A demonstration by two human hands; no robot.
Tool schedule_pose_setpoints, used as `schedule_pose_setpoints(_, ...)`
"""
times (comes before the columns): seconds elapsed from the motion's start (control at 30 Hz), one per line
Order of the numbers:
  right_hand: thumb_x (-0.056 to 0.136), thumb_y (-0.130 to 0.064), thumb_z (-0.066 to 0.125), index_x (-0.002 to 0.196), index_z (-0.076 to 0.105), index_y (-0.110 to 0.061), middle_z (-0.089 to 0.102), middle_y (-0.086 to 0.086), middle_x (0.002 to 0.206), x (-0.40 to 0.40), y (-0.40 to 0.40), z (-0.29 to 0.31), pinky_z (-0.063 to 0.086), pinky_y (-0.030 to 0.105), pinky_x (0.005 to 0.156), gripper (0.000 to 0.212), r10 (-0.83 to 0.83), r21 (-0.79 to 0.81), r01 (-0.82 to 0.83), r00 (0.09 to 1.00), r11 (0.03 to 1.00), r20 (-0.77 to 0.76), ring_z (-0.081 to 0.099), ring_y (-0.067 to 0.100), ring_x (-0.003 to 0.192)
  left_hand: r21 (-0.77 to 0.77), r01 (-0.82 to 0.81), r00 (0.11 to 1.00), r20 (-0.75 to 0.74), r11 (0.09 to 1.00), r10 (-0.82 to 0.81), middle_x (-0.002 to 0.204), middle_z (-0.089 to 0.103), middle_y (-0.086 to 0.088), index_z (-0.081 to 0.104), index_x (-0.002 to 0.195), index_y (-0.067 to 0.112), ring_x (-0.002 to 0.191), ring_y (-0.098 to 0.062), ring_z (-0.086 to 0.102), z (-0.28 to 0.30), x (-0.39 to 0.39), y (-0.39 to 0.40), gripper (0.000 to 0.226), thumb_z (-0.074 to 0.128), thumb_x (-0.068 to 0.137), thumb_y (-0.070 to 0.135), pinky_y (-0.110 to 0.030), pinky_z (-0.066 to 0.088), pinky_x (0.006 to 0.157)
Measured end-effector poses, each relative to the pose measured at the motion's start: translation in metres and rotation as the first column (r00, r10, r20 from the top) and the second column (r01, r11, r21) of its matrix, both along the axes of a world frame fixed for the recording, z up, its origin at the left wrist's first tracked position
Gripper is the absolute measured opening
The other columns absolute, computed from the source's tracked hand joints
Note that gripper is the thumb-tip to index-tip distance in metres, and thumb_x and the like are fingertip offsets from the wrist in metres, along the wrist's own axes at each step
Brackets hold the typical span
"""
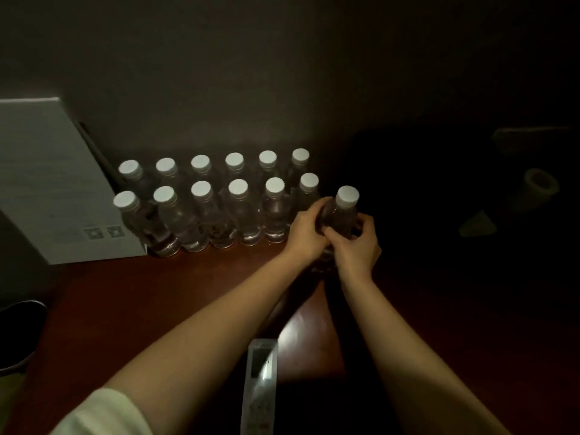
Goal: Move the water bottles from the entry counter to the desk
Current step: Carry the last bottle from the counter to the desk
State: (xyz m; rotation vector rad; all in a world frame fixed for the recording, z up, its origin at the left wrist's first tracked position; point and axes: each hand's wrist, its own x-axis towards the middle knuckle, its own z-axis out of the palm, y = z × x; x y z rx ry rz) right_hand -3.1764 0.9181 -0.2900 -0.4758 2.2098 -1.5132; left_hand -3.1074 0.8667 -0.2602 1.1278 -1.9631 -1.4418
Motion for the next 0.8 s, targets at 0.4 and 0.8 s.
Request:
schedule_pose_setpoints(0.4, 0.066, -0.018, 0.077, 0.122, 0.055, -0.022, 0.068, 0.008, 0.113, -0.014, -0.023, -0.026, 0.043, 0.023, 0.084, 0.06, -0.002, 0.079, 0.002, 1.0, 0.997, -0.006, 0.064, 0.024, 0.106, -0.166, 0.04, 0.997, 0.071, 0.985, -0.028, 0.135, 0.054, -0.01, 0.039, 0.14, 0.016, 0.124, -0.016, 0.049, -0.014, -0.017, -0.016, 0.062, 0.052, 0.084, -0.007, -0.007, 0.029, 0.098)
schedule_pose_setpoints(0.8, 0.08, -0.016, 0.069, 0.133, 0.049, -0.017, 0.059, 0.007, 0.13, -0.016, -0.036, -0.025, 0.036, 0.023, 0.097, 0.057, 0.09, 0.123, -0.073, 0.986, 0.99, -0.138, 0.054, 0.021, 0.122, -0.098, -0.008, 0.995, 0.095, 0.995, 0.017, 0.137, 0.054, -0.009, 0.035, 0.143, 0.024, 0.124, -0.022, 0.051, -0.017, -0.025, -0.021, 0.066, 0.045, 0.085, -0.007, -0.006, 0.03, 0.092)
